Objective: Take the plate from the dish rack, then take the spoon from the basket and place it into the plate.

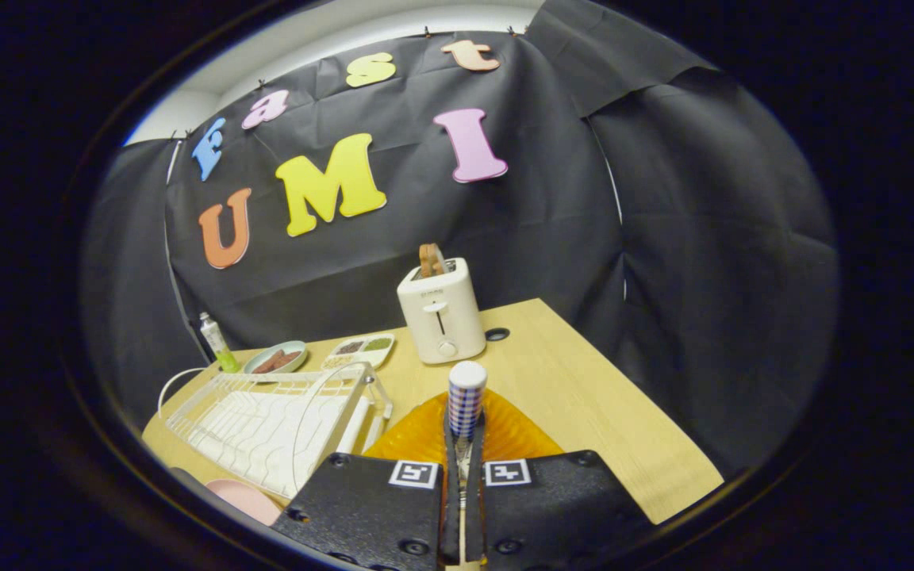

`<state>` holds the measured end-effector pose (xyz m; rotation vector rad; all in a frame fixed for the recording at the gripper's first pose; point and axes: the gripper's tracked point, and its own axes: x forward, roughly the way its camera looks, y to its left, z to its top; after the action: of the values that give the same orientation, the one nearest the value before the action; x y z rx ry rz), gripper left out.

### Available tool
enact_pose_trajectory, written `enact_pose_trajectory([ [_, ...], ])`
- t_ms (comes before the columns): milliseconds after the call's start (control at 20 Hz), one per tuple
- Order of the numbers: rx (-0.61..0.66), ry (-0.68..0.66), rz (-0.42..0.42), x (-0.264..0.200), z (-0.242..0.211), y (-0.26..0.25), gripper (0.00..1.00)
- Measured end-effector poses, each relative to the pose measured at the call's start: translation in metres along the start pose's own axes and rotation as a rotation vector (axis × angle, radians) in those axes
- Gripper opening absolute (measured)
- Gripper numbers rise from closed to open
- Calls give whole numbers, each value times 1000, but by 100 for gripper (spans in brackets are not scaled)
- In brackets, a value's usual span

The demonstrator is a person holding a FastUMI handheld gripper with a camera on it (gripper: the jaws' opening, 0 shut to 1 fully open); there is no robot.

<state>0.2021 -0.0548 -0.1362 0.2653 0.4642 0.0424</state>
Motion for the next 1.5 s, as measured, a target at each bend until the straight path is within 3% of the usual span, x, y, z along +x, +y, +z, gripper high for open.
enact_pose_trajectory([
  [350, 17, -166, -119, -40, 59, -1, 8],
  [650, 35, -248, -95, -107, 80, 41, 8],
  [1000, -14, -176, 9, -150, 18, 117, 8],
  [1500, 23, -117, 93, -150, -89, 197, 8],
])
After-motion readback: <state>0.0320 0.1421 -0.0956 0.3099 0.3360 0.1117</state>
